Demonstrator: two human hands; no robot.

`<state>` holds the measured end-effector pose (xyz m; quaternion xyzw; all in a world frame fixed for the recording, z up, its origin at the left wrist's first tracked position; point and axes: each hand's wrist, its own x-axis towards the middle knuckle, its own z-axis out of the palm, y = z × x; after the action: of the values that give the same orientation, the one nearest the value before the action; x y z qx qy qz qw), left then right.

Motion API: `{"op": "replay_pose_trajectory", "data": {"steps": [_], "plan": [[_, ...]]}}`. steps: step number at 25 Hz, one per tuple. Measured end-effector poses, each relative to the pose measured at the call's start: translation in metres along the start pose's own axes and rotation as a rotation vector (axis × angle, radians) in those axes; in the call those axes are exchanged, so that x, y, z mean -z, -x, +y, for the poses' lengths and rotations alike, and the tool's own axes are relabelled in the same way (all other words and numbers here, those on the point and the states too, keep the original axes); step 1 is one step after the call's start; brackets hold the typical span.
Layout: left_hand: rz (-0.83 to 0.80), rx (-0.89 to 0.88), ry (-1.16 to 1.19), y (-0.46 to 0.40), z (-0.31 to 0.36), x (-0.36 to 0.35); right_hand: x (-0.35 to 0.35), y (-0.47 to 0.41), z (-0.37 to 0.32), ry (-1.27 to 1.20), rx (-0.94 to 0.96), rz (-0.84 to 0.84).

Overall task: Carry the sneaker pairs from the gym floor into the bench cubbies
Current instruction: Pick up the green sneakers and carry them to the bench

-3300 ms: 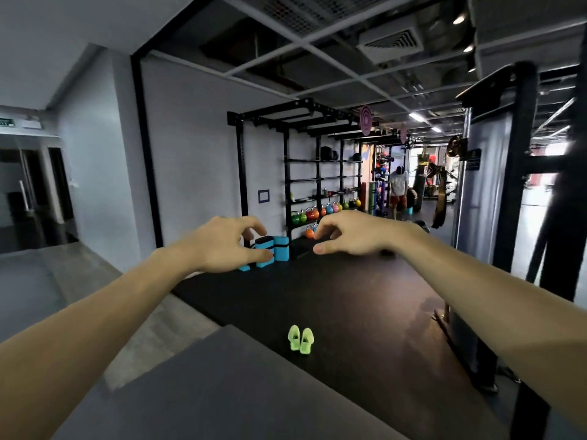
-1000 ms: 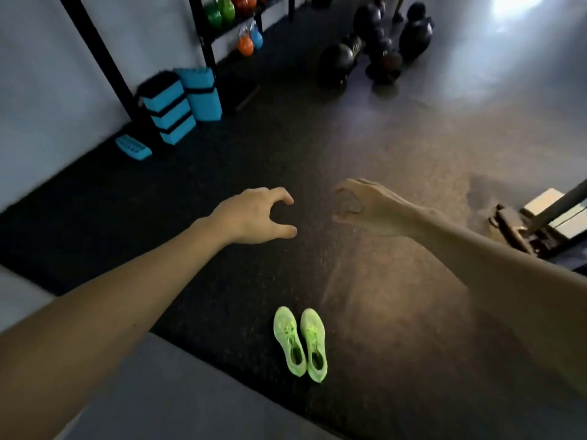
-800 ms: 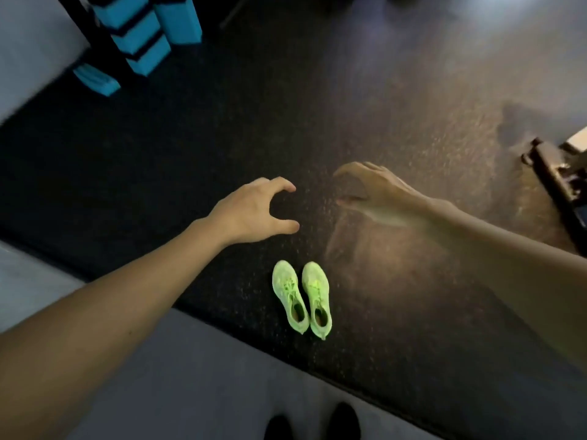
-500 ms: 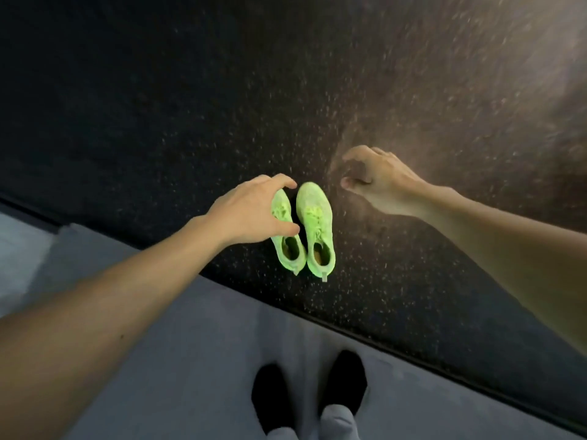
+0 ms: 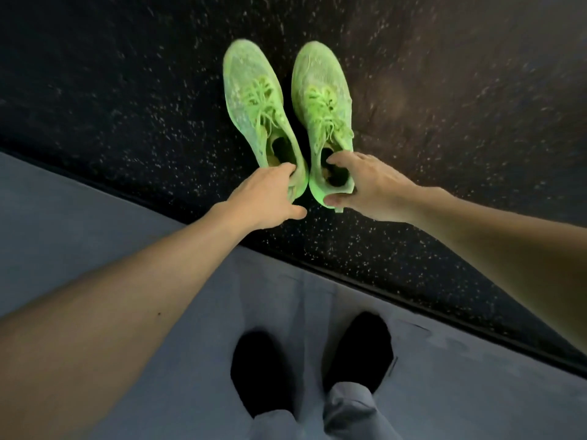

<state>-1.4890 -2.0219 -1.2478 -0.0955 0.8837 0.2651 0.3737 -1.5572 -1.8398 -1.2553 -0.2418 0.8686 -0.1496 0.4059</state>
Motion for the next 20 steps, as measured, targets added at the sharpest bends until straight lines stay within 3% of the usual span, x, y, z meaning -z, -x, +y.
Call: {"op": "replay_pose_trajectory", "data": {"steps": [6, 11, 20], "plan": [[0.161, 0.06, -0.173, -0.033, -0.001, -0.028, -0.044, -0.01, 0.003, 0.236, 0.034, 0.081], [0.314, -0.05, -0.211, -0.013, 0.005, -0.03, -0.045, -0.002, -0.009, 0.219, 0.036, 0.216], [0.438, -0.123, -0.226, 0.087, 0.055, 0.094, 0.076, 0.074, -0.086, 0.174, 0.102, 0.368]]}}
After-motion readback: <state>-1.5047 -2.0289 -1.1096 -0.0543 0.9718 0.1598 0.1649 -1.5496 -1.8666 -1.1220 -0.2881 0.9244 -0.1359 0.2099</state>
